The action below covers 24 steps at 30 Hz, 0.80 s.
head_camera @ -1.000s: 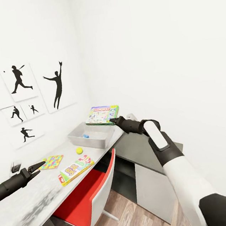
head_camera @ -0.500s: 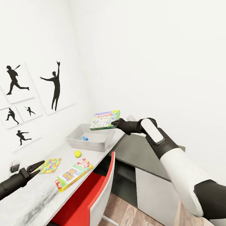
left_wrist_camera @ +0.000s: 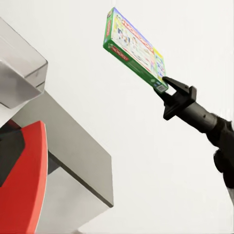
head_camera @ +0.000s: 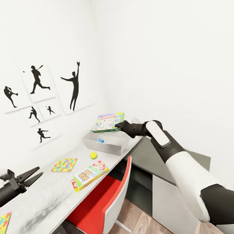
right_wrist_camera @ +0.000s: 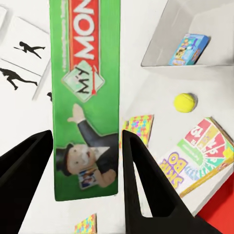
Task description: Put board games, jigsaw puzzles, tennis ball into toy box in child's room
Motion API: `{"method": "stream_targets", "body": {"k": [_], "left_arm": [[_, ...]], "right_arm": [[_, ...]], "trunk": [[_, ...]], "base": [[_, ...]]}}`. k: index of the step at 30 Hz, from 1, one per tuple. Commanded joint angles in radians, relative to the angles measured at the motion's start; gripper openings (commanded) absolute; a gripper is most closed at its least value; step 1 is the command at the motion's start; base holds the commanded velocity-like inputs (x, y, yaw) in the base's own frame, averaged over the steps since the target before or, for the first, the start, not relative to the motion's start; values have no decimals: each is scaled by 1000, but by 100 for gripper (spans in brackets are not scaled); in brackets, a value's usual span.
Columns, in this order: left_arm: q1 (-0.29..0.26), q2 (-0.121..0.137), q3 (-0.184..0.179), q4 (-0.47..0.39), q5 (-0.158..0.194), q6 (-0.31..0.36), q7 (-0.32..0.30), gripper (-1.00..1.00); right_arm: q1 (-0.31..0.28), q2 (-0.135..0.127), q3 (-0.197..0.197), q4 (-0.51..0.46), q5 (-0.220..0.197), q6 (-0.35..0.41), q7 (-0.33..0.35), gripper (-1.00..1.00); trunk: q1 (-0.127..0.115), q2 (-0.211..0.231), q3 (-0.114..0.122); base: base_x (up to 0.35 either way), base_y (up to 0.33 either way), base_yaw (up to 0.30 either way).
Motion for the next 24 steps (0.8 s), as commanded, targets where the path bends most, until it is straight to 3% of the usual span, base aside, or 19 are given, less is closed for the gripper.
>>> {"method": "stream_targets", "body": {"k": [1,9,18,24], "left_arm": [[2,-1,-1,0,-1,11,-17,100],[8,-7,-15,1,-1,10,-35,100],[9,-10,-22,1,-6,10,-34,100],[9,-10,-58,1,-7,10,-33,100]], "right_arm": [[-5,0,-2,-1,-19,1,-11,-100],[-12,0,-19,1,-61,-5,-15,-100],[-12,0,-54,7,-64,-6,-17,-100],[-14,-4,-84,31,-63,-12,-27,-100]], "trunk": [[1,-2,-2],[1,-2,-2],[1,-2,-2],[1,-2,2]], "base": [[199,0,287],[128,-1,188],[127,-21,7],[105,-2,-99]]}}
